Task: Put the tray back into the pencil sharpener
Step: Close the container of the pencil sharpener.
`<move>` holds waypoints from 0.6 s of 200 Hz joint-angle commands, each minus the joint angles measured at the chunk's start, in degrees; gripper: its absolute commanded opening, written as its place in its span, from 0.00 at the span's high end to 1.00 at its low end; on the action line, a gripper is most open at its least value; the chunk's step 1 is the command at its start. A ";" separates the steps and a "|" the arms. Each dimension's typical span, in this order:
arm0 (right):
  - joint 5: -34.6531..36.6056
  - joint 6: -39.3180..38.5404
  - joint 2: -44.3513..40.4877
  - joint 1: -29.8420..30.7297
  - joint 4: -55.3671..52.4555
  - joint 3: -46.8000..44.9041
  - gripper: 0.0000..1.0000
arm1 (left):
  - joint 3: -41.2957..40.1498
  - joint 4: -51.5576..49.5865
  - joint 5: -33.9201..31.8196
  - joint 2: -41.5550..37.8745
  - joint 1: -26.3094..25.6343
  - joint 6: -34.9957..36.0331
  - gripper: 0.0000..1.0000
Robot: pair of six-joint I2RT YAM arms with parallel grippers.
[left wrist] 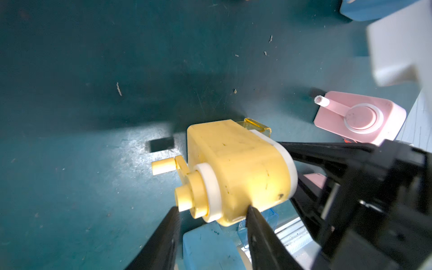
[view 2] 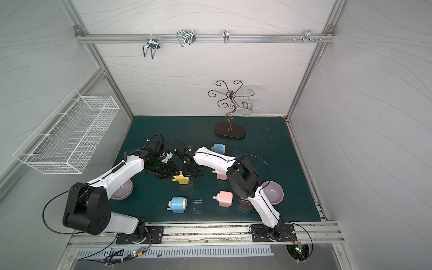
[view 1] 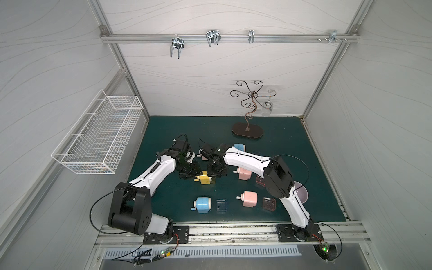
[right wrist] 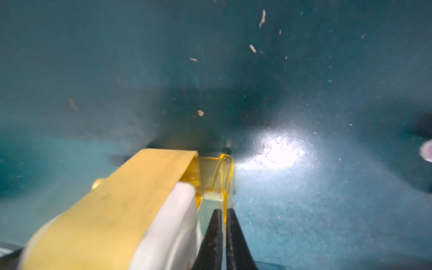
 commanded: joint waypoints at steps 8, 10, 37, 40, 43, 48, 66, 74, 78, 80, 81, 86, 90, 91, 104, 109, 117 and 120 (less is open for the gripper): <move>-1.31 0.10 -3.25 -0.16 0.96 1.11 0.89 | -0.89 -1.86 -3.60 2.38 -0.24 0.96 0.51; -1.31 0.10 -3.29 -0.16 0.93 1.13 0.88 | -0.89 -1.79 -3.60 2.38 -0.23 0.92 0.51; -0.99 -0.01 -3.52 -0.25 0.70 1.12 0.88 | -0.89 -1.77 -3.54 2.36 -0.23 0.96 0.51; -0.97 0.03 -3.63 -0.29 0.62 1.11 0.88 | -0.90 -1.81 -3.59 2.38 -0.23 0.94 0.51; -0.80 -0.01 -3.68 -0.27 0.58 1.10 0.88 | -0.89 -1.72 -3.55 2.38 -0.23 0.96 0.51; -0.71 0.04 -3.89 -0.25 0.53 1.03 0.88 | -0.89 -1.76 -3.60 2.36 -0.24 0.94 0.51; -0.11 -0.01 -4.55 -0.47 0.19 0.73 0.88 | -0.89 -1.76 -3.60 2.38 -0.29 0.97 0.51; 0.04 -0.08 -5.10 -0.52 0.18 0.32 0.88 | -0.93 -1.77 -3.60 2.38 -0.24 0.92 0.51; 0.14 -0.08 -5.40 -0.59 0.17 0.05 0.88 | -0.89 -1.78 -3.64 2.35 -0.28 0.96 0.51; 0.28 -0.09 -5.65 -0.66 0.18 -0.12 0.88 | -0.89 -1.72 -3.61 2.37 -0.24 0.92 0.51; 0.32 -0.10 -5.73 -0.68 0.18 -0.21 0.88 | -0.89 -1.74 -3.61 2.38 -0.24 0.94 0.51; 0.44 -0.12 -6.21 -0.78 0.24 -0.56 0.88 | -0.90 -1.72 -3.60 2.32 -0.27 0.97 0.51; 0.59 -0.06 -6.59 -0.86 0.26 -1.00 0.88 | -0.89 -1.75 -3.60 2.33 -0.24 0.96 0.51; 0.60 -0.08 -6.68 -0.91 0.26 -1.09 0.88 | -0.89 -1.76 -3.60 2.31 -0.23 0.96 0.51; 0.79 -0.18 -8.34 -1.37 0.35 -2.59 0.88 | -0.89 -1.76 -3.60 2.29 -0.27 0.96 0.51; 0.79 -0.19 -9.15 -1.60 0.60 -3.31 0.88 | -0.89 -1.76 -3.60 2.29 -0.24 0.96 0.51; 0.92 -0.19 -10.35 -1.97 0.99 -4.70 0.88 | -0.89 -1.76 -3.60 2.29 -0.23 0.94 0.51; 0.94 -0.20 -10.85 -2.19 1.28 -5.33 0.88 | -0.93 -1.76 -3.60 2.33 -0.23 0.94 0.51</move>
